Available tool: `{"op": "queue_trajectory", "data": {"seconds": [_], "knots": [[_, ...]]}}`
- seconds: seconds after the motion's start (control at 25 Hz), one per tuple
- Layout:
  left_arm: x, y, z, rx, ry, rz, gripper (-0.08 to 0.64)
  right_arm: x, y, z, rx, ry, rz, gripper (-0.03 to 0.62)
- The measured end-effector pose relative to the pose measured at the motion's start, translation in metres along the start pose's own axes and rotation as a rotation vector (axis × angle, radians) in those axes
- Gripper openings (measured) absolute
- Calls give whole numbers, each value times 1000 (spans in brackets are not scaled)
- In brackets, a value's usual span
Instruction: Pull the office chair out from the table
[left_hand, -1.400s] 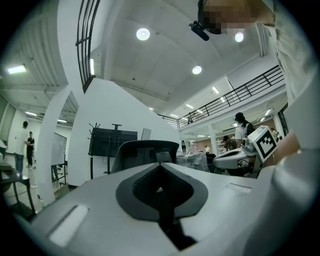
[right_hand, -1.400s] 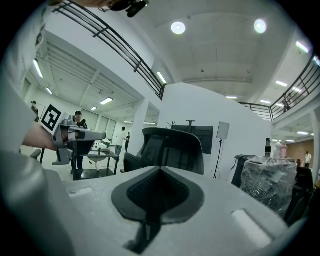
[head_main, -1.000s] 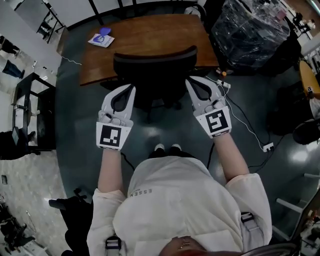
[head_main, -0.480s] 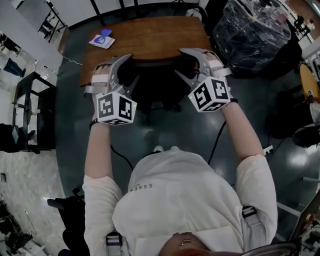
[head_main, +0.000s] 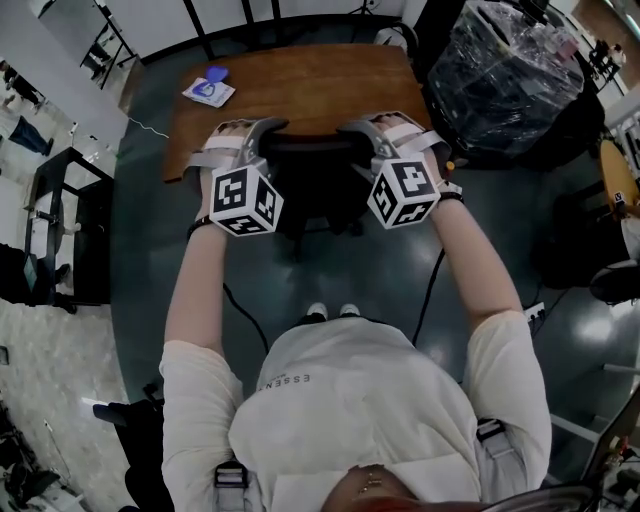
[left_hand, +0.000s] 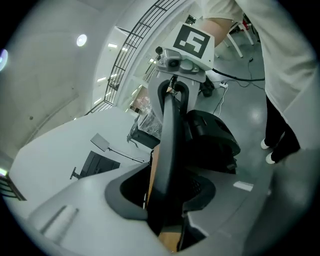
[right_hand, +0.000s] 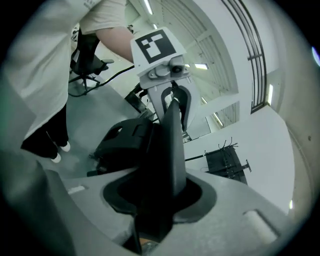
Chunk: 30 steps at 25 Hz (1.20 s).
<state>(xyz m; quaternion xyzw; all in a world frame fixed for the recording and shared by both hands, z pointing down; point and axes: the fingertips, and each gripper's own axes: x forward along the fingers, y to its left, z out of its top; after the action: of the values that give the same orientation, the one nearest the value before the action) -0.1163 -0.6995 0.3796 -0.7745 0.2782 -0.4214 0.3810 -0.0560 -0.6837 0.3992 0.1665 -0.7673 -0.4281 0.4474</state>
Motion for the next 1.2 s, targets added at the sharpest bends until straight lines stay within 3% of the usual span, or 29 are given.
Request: {"op": "queue_trajectory", "data": {"seconds": [0.04, 0.12, 0.28, 0.52, 1.2], "knots": [[0, -1, 0, 21, -3, 3, 142, 0, 1, -1, -25, 9, -11, 105], [0, -2, 0, 67, 2, 7, 109, 1, 1, -3, -48, 19, -16, 84], [-1, -5, 1, 124, 17, -5, 78, -2, -3, -3, -18, 26, 29, 2], [-11, -13, 7, 182, 44, 7, 55, -13, 2, 1, -37, 33, 9, 0], [-68, -68, 42, 91, 115, -106, 63, -67, 52, 34, -48, -18, 38, 0]]}}
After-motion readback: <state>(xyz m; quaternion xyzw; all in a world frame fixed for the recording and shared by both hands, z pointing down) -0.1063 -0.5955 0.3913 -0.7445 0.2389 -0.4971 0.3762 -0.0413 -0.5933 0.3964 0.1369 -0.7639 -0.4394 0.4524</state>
